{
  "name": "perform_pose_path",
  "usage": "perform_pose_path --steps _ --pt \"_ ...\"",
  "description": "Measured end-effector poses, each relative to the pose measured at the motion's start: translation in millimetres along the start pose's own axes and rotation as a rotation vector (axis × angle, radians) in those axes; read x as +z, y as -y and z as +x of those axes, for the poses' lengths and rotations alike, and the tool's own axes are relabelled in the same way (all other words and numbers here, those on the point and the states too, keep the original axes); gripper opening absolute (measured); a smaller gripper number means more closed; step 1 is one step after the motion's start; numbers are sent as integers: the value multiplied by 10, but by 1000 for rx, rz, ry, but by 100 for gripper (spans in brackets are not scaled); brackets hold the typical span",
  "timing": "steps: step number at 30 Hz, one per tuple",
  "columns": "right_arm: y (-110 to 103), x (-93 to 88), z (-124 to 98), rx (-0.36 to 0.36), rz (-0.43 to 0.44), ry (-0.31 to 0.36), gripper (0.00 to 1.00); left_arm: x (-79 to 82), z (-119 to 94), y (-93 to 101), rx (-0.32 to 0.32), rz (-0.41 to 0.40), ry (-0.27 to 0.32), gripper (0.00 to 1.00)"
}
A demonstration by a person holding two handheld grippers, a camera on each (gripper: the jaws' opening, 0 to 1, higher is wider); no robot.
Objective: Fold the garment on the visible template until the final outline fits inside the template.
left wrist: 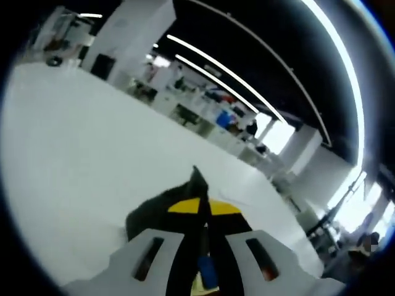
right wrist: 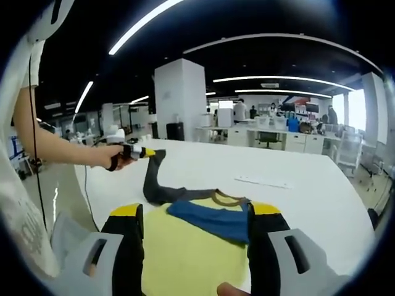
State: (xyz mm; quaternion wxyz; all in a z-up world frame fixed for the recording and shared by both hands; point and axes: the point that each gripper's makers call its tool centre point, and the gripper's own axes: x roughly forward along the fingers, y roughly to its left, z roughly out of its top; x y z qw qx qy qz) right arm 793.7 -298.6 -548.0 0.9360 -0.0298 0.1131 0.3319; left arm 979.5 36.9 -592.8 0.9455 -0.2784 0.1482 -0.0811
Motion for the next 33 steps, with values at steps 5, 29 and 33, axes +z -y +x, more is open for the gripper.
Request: perform_pose_path --steps 5,29,33 --pt "24 -31 -32 -8 3 -9 68 -107 106 234 -40 -8 -25 0" --pt "128 -135 -221 -47 53 -9 68 -374 448 1408 -248 -59 -67 0" --pt "168 -170 -243 -59 61 -12 67 -459 474 1542 -270 -55 -79 0"
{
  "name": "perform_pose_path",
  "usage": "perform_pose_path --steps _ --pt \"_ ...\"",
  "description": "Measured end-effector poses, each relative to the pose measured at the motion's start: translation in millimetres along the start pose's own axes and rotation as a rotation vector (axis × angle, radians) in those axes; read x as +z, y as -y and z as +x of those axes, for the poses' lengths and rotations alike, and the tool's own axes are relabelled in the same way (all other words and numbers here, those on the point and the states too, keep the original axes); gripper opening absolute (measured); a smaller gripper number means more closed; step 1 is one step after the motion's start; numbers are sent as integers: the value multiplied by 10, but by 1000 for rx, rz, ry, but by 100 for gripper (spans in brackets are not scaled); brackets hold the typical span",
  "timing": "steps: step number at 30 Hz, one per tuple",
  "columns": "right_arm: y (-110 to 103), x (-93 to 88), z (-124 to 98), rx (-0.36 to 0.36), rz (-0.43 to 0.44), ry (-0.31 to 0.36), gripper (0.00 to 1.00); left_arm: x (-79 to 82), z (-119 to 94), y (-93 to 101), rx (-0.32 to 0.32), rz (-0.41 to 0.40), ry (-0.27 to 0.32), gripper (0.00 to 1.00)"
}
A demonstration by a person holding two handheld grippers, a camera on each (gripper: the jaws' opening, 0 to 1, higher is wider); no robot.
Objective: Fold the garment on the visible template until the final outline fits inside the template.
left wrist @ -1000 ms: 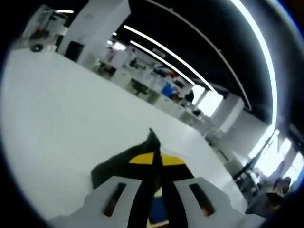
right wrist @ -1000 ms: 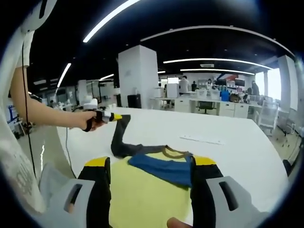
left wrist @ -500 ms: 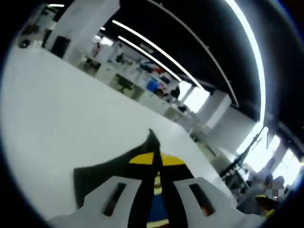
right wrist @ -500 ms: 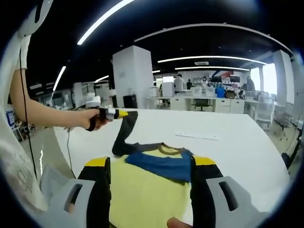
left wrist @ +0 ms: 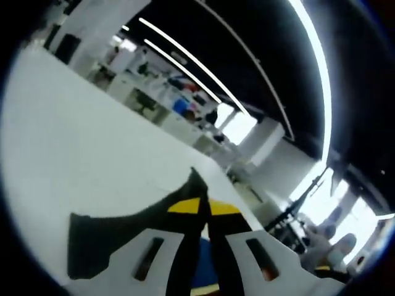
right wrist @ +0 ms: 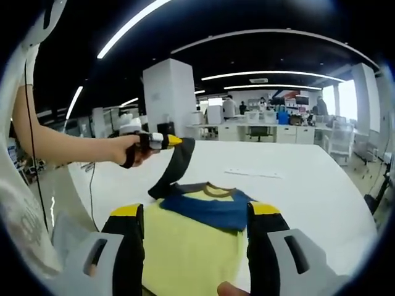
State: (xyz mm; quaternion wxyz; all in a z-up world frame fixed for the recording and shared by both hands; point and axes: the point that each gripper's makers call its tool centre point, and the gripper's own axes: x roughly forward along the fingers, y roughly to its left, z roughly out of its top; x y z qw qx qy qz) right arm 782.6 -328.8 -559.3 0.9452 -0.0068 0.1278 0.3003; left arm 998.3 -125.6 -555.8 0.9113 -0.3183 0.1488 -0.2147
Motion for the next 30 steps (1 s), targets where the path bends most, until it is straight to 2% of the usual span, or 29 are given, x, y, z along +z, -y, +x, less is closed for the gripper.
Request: perform_pose_path --steps 11,13,14,16,21,24,30 --pt "-11 -39 -4 11 -1 -14 67 -389 263 397 -74 -27 -38 0" --pt "19 -35 -29 4 3 -10 67 -473 307 446 -82 -14 -53 0" --pt "37 -43 -42 0 6 -12 67 -551 333 468 -87 32 -67 0" --pt "55 -62 -56 -5 9 -16 66 -708 381 497 -90 51 -97 0" --pt "76 -79 -93 -14 14 -19 66 -1023 478 425 -68 51 -149 0" --pt "96 -78 -118 -20 23 -14 66 -1150 516 376 -54 44 -176 0" --pt "145 -128 -147 -30 28 -25 66 -1339 577 346 -50 82 -224 0"
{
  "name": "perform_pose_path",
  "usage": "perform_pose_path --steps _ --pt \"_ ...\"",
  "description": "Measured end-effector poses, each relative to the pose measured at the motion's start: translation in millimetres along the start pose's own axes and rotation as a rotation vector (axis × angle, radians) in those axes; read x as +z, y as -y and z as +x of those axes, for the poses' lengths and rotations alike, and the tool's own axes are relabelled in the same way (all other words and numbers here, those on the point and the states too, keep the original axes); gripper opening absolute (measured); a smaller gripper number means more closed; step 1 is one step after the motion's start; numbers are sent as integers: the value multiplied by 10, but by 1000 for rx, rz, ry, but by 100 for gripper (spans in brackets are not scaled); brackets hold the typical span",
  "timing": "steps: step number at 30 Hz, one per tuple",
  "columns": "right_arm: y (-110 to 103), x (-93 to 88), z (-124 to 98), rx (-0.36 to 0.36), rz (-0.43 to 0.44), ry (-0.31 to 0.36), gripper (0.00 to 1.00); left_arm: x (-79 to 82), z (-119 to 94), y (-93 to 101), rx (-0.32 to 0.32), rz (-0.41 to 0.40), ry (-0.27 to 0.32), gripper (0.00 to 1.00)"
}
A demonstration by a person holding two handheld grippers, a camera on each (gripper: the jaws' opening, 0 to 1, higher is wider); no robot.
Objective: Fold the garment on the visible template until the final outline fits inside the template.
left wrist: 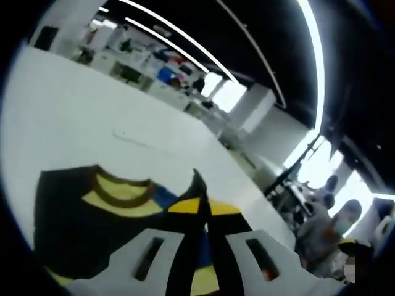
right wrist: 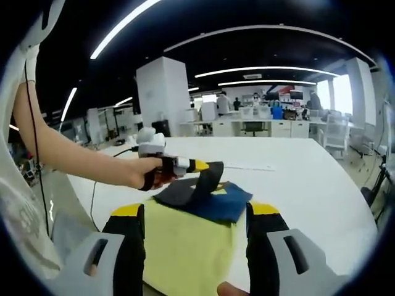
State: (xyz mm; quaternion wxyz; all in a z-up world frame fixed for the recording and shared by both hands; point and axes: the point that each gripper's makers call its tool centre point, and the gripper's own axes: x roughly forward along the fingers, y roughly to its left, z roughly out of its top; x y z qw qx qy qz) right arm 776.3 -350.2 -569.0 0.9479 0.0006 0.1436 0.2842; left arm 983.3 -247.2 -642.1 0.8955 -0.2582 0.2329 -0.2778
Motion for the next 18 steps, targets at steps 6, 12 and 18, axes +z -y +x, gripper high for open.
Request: perform_pose_path --steps 6,12,18 --pt "55 3 -2 -10 5 0 66 -146 88 -6 5 0 -33 0" --pt "94 -26 -12 -19 9 -9 66 -373 189 25 6 5 -75 0" --pt "120 -52 -42 -27 14 -17 67 -614 260 -34 25 -45 -111 0"
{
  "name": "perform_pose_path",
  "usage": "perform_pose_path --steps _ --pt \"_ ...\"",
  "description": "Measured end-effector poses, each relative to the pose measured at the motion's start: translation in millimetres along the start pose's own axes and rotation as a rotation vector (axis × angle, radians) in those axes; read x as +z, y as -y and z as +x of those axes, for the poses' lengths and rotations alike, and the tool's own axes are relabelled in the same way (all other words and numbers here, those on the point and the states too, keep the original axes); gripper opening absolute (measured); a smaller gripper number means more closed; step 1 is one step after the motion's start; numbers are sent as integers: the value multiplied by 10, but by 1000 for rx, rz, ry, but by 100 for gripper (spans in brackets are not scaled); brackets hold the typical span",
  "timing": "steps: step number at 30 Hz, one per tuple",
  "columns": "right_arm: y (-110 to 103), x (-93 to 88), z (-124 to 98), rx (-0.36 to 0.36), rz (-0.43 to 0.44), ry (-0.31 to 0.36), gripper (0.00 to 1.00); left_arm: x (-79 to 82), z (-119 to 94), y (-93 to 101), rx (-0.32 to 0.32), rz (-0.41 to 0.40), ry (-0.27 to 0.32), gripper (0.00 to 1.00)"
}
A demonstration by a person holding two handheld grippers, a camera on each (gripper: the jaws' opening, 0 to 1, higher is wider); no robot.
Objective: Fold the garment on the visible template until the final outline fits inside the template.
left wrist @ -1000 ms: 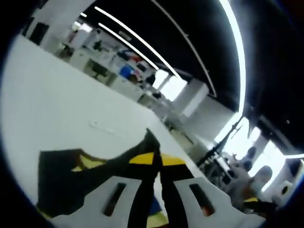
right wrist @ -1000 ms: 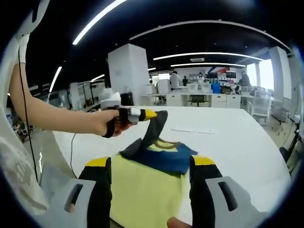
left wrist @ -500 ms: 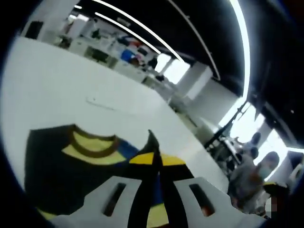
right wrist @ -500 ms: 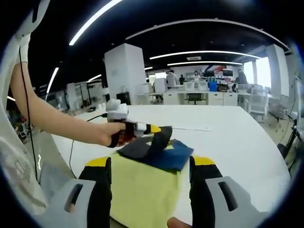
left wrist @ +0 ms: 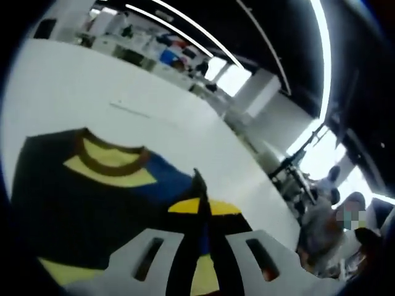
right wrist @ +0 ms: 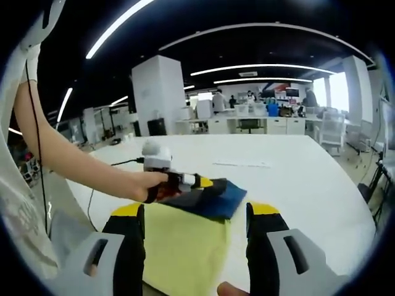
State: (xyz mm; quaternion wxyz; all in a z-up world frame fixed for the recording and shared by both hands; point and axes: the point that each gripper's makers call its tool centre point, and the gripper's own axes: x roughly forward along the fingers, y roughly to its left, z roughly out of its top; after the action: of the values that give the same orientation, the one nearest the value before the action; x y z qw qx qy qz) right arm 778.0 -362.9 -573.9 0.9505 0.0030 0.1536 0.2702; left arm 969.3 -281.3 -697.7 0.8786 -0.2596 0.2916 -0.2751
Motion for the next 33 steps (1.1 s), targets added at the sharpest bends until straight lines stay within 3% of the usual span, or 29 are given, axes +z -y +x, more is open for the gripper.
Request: perform_pose_path --steps 12,21,29,33 --pt "19 -57 9 -7 10 -13 67 -258 116 -20 7 -17 -55 0" --pt "48 -76 18 -10 9 -22 67 -452 181 40 -4 14 -100 0" --pt "53 -90 41 -12 11 -22 67 -602 163 92 -29 19 -141 7" --pt "22 -80 58 -3 5 -23 67 -598 171 164 -64 4 -130 18"
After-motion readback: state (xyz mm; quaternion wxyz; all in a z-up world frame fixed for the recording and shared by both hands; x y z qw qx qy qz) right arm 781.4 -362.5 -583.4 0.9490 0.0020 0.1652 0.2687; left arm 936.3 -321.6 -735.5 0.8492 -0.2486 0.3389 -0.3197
